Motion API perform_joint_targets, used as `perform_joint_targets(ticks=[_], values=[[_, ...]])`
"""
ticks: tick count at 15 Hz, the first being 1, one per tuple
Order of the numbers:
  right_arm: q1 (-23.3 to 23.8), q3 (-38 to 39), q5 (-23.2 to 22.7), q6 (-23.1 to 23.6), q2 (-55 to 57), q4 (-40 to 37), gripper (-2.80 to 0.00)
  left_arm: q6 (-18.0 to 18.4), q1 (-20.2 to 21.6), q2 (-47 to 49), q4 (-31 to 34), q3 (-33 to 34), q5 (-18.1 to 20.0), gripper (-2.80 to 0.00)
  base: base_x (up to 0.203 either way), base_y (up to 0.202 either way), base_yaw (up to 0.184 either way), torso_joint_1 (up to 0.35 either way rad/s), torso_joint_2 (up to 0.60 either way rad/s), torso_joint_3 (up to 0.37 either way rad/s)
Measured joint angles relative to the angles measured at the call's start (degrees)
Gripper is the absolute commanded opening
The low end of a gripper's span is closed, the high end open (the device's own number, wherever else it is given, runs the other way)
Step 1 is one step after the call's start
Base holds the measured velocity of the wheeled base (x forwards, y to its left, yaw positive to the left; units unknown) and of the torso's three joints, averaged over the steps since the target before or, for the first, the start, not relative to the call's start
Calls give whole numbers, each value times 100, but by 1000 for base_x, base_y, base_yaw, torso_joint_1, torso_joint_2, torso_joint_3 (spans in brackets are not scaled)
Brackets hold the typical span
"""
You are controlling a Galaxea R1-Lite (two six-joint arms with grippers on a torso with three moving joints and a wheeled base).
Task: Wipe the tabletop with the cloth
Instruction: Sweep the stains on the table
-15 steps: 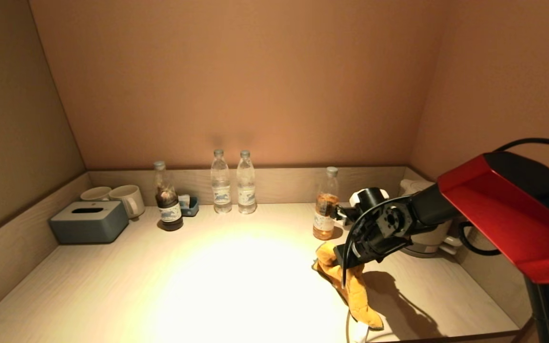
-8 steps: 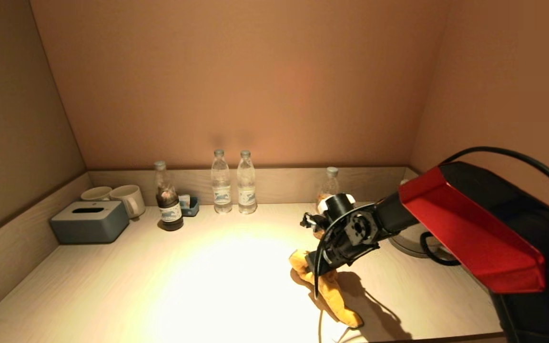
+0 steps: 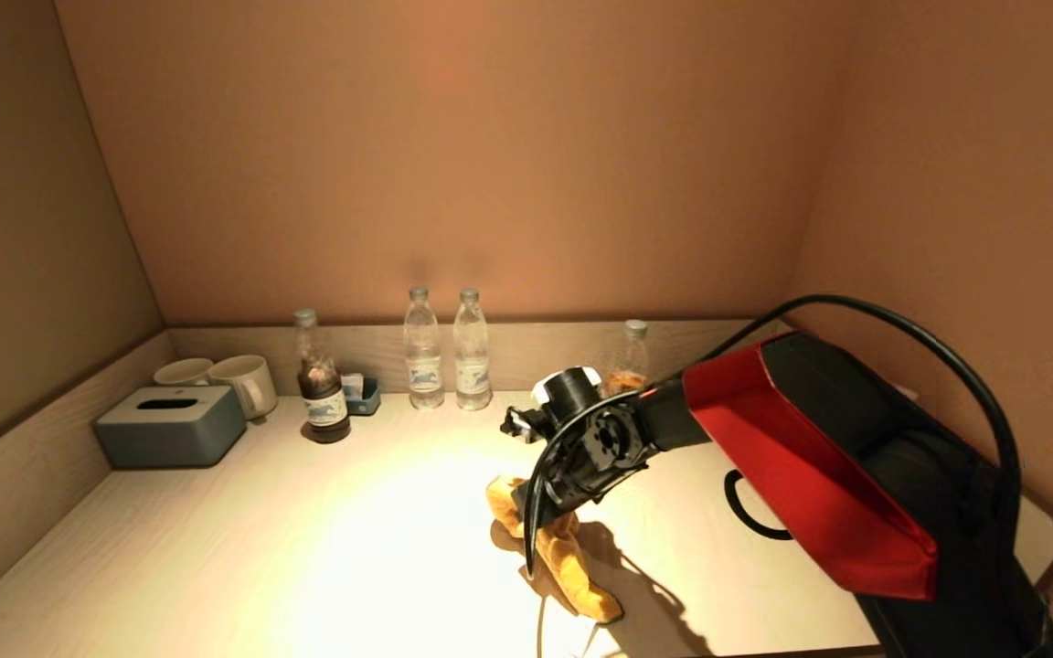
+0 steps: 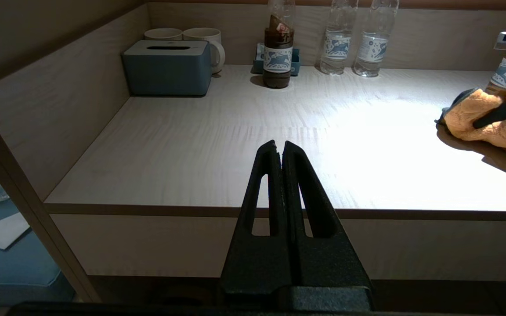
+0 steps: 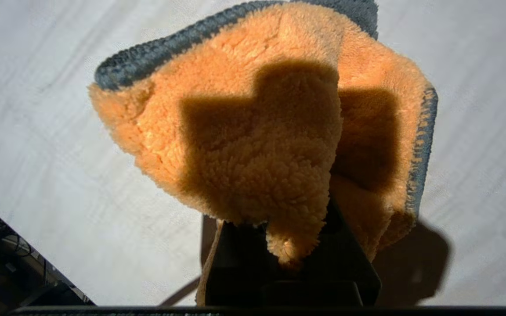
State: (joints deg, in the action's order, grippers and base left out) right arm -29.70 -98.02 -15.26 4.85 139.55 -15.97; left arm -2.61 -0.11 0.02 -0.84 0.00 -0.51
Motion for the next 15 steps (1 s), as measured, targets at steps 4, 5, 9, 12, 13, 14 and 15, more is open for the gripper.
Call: perform_joint_targets(ticks=[4,5,9,12,13,14,15], values=[[-434,-470,22,57,267,-222,-280,0,0,0,2,0,-1,-280,0,0,0,0,0,0],[-521,-628,40,91,364,-233,-280,0,0,0,0,0,0,-280,0,0,0,0,0,0],[-677,-1048,113,267,694,-200,-280,0,0,0,5,0,-1,-280,0,0,0,0,0,0],[-556,-1239,343,509,929,-78,-280,0,1,0,7,0,0,-280,0,0,0,0,0,0],[-485,-1245,429,574,965,-75,-280,1,0,0,2,0,2,-280,0,0,0,0,0,0],[-314,-1240,502,621,983,-86,-280,1,2,0,-1,0,0,-280,0,0,0,0,0,0],[-61,-1221,581,647,989,-107,-280,0,4,0,5,0,0,-280,0,0,0,0,0,0]])
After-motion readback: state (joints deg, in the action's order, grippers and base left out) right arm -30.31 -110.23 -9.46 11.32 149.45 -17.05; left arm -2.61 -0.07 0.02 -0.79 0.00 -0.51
